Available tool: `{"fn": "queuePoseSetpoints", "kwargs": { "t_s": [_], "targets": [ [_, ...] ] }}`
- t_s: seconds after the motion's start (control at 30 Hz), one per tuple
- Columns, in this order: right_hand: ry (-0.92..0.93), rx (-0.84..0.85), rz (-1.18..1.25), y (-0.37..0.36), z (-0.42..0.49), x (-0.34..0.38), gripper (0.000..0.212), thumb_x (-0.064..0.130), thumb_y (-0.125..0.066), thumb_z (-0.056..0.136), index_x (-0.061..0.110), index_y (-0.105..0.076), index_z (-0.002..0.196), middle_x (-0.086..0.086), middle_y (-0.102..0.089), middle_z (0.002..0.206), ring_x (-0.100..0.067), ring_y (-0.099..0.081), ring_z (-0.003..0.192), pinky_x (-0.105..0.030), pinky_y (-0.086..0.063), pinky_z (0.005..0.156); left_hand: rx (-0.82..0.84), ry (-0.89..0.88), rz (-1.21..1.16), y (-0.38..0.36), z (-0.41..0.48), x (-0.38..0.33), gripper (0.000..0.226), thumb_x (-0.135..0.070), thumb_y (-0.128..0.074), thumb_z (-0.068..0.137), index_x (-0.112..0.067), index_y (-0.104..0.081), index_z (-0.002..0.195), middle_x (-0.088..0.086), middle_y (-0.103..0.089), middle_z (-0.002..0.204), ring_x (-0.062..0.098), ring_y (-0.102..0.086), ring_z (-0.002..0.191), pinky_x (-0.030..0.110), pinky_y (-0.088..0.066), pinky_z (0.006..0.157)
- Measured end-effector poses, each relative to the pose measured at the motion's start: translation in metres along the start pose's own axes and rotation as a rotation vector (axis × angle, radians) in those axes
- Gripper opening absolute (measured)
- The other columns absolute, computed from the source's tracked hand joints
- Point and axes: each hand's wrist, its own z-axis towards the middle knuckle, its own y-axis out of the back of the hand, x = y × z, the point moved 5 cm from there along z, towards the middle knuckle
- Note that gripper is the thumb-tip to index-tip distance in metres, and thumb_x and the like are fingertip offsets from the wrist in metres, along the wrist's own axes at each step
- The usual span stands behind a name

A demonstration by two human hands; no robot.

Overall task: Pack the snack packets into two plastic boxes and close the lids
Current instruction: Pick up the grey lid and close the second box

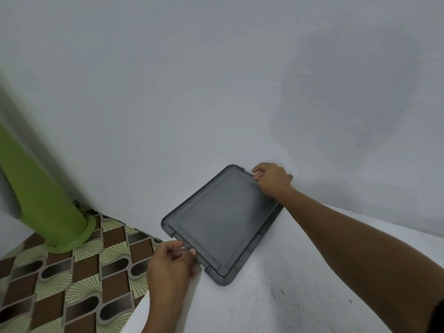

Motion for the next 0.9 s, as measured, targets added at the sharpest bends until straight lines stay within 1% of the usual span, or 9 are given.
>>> {"fn": "queuePoseSetpoints", "kwargs": {
  "t_s": [0.1, 0.2, 0.27, 0.4, 0.47, 0.6, 0.67, 0.77, 0.9],
  "targets": [
    [-0.018, -0.11, 0.098, 0.036, -0.018, -0.018, 0.04, 0.002, -0.052, 0.087, 0.026, -0.072, 0.113, 0.004, -0.073, 0.11, -0.02, -0.063, 0.11, -0.038, -0.042, 0.104, 0.018, -0.011, -0.107, -0.004, -0.011, -0.003, 0.025, -0.002, -0.076, 0.085, -0.014, -0.064, 0.104, 0.008, -0.074, 0.07, 0.028, -0.071, 0.068, 0.039, -0.057, 0.077],
    [-0.046, -0.129, 0.286, 0.074, -0.038, -0.041, 0.035, 0.0, -0.061, 0.087, 0.015, -0.074, 0.116, -0.004, -0.073, 0.114, -0.022, -0.066, 0.109, -0.033, -0.051, 0.102, 0.022, -0.011, -0.201, -0.009, -0.022, -0.012, 0.025, -0.001, -0.075, 0.087, -0.014, -0.069, 0.107, 0.014, -0.075, 0.081, 0.026, -0.069, 0.069, 0.036, -0.057, 0.076],
    [-0.087, -0.133, 0.39, 0.103, -0.056, -0.056, 0.032, 0.002, -0.064, 0.085, 0.017, -0.077, 0.111, -0.003, -0.073, 0.111, -0.02, -0.067, 0.105, -0.031, -0.054, 0.097, 0.028, -0.025, -0.243, -0.015, -0.032, -0.021, 0.022, 0.0, -0.075, 0.086, -0.012, -0.074, 0.105, 0.015, -0.075, 0.086, 0.024, -0.067, 0.071, 0.035, -0.057, 0.076],
    [-0.105, -0.186, 0.509, 0.171, -0.1, -0.081, 0.025, 0.001, -0.071, 0.082, 0.024, -0.079, 0.088, 0.005, -0.076, 0.092, -0.012, -0.065, 0.085, -0.021, -0.051, 0.072, 0.054, -0.097, -0.28, -0.035, -0.066, -0.047, 0.017, -0.001, -0.076, 0.085, -0.016, -0.077, 0.092, 0.008, -0.076, 0.086, 0.023, -0.066, 0.074, 0.039, -0.057, 0.075],
    [-0.103, -0.237, 0.576, 0.207, -0.127, -0.099, 0.027, -0.001, -0.073, 0.08, 0.025, -0.079, 0.081, 0.001, -0.077, 0.088, -0.014, -0.066, 0.08, -0.024, -0.052, 0.072, 0.091, -0.123, -0.311, -0.048, -0.087, -0.058, 0.016, 0.0, -0.077, 0.084, -0.015, -0.077, 0.09, 0.011, -0.076, 0.085, 0.023, -0.064, 0.07, 0.044, -0.057, 0.078],
    [-0.054, -0.28, 0.699, 0.268, -0.184, -0.132, 0.018, -0.002, -0.075, 0.08, 0.015, -0.079, 0.087, -0.005, -0.076, 0.084, -0.017, -0.068, 0.077, -0.023, -0.052, 0.068, 0.172, -0.173, -0.408, -0.071, -0.14, -0.08, 0.014, 0.002, -0.074, 0.085, -0.009, -0.076, 0.092, 0.011, -0.077, 0.091, 0.029, -0.073, 0.08, 0.036, -0.057, 0.083],
    [-0.022, -0.291, 0.761, 0.294, -0.211, -0.148, 0.015, -0.003, -0.073, 0.082, 0.011, -0.078, 0.087, -0.007, -0.076, 0.084, -0.018, -0.07, 0.078, -0.02, -0.056, 0.068, 0.192, -0.198, -0.479, -0.079, -0.172, -0.088, 0.013, 0.006, -0.07, 0.086, -0.005, -0.074, 0.092, 0.013, -0.077, 0.091, 0.031, -0.075, 0.087, 0.038, -0.057, 0.09],
    [0.011, -0.278, 0.887, 0.329, -0.254, -0.178, 0.013, -0.005, -0.069, 0.085, 0.004, -0.076, 0.09, -0.014, -0.077, 0.092, -0.02, -0.073, 0.084, -0.024, -0.059, 0.078, 0.248, -0.217, -0.555, -0.091, -0.226, -0.095, 0.013, 0.004, -0.062, 0.09, -0.004, -0.073, 0.091, 0.014, -0.075, 0.096, 0.03, -0.074, 0.098, 0.037, -0.056, 0.094],
    [-0.02, -0.243, 1.061, 0.373, -0.323, -0.235, 0.014, 0.0, -0.062, 0.09, -0.007, -0.071, 0.099, -0.02, -0.076, 0.098, -0.025, -0.075, 0.091, -0.029, -0.059, 0.085, 0.32, -0.113, -0.757, -0.107, -0.307, -0.085, 0.011, 0.003, -0.062, 0.087, 0.008, -0.071, 0.093, 0.019, -0.073, 0.096, 0.033, -0.073, 0.1, 0.037, -0.057, 0.095]
  ]
}}
